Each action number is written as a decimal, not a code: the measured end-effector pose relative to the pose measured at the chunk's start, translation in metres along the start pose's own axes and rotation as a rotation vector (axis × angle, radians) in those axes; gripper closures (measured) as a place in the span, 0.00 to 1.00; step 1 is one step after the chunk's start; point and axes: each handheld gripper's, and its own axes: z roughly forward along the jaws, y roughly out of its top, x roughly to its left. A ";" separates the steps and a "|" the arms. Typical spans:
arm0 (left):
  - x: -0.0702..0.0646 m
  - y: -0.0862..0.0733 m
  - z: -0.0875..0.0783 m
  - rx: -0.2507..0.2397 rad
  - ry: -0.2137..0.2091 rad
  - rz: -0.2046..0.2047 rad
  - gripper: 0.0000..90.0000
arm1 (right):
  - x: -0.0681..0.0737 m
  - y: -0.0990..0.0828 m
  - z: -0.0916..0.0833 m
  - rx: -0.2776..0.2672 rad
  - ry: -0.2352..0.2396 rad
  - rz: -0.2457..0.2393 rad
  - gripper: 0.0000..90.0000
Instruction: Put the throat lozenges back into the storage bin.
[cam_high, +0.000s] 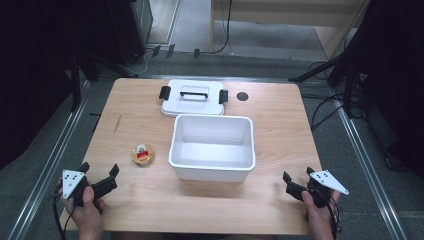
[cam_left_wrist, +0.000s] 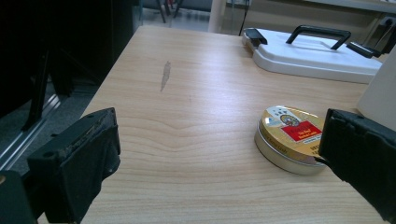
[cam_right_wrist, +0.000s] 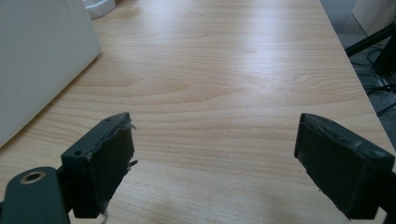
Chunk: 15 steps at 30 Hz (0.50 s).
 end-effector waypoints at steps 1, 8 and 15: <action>0.000 0.000 0.000 0.000 0.000 0.000 0.00 | 0.000 0.000 0.000 0.000 0.001 0.000 0.14; 0.001 0.007 0.007 0.088 -0.027 0.003 0.00 | 0.000 0.000 0.001 0.006 0.010 -0.002 0.14; -0.009 0.016 0.011 0.152 -0.075 0.082 0.00 | -0.001 0.001 0.001 0.011 0.016 0.006 0.14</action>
